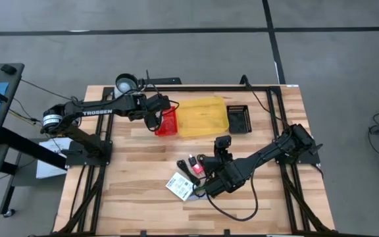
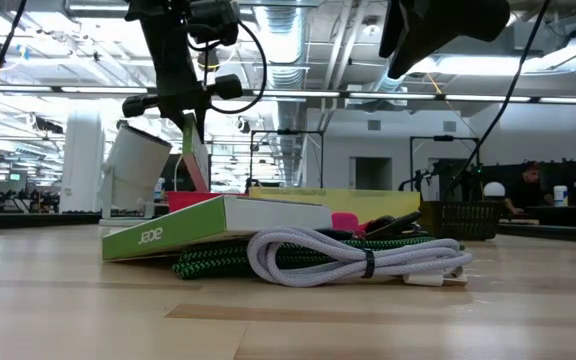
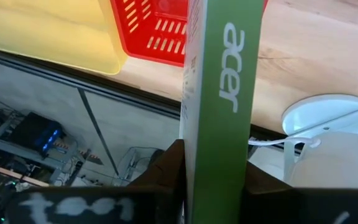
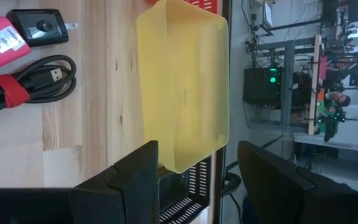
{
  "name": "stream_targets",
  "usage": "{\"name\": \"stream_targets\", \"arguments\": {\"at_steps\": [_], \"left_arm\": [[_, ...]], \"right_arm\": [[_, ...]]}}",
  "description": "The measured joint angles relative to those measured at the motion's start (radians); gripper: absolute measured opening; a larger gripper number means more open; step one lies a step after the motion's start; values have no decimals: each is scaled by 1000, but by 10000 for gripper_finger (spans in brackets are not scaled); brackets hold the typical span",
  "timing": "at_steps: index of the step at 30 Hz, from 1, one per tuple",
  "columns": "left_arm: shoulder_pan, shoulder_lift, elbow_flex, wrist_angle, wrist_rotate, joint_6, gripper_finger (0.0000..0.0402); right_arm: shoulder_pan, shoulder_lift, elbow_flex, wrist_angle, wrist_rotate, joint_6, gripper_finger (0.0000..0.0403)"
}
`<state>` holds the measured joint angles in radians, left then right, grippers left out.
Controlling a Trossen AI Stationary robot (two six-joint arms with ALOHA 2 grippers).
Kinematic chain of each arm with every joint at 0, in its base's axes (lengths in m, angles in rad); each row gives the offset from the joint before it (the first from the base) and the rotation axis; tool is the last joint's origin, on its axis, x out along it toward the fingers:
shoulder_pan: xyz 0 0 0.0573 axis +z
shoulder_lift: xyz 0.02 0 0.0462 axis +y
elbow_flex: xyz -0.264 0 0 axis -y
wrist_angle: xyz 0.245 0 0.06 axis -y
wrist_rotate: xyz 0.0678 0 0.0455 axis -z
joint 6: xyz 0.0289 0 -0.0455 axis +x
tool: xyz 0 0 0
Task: Pick and place items into bin
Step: Put the top white card reader box into the red bin, then put the white card reader box into the red bin
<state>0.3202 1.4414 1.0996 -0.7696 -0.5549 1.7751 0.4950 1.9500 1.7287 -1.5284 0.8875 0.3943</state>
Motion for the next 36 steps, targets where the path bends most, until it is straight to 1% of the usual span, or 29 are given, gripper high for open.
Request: {"name": "stream_targets", "arguments": {"at_steps": [4,11,16,27,32,36], "left_arm": [[0,0,0,-1,4,-25,52],[0,0,0,-2,8,-28,99],[0,0,0,-2,5,-28,118],[0,0,0,-3,-4,-28,121],[-2,0,0,-4,-40,-31,121],[-14,0,0,-3,-51,-88,121]], "right_arm": [[0,0,0,0,0,0,216],[0,0,0,0,0,0,216],[0,0,0,0,0,0,216],[0,0,0,5,0,0,216],[0,0,0,8,0,0,216],[0,0,0,8,0,0,216]]}}
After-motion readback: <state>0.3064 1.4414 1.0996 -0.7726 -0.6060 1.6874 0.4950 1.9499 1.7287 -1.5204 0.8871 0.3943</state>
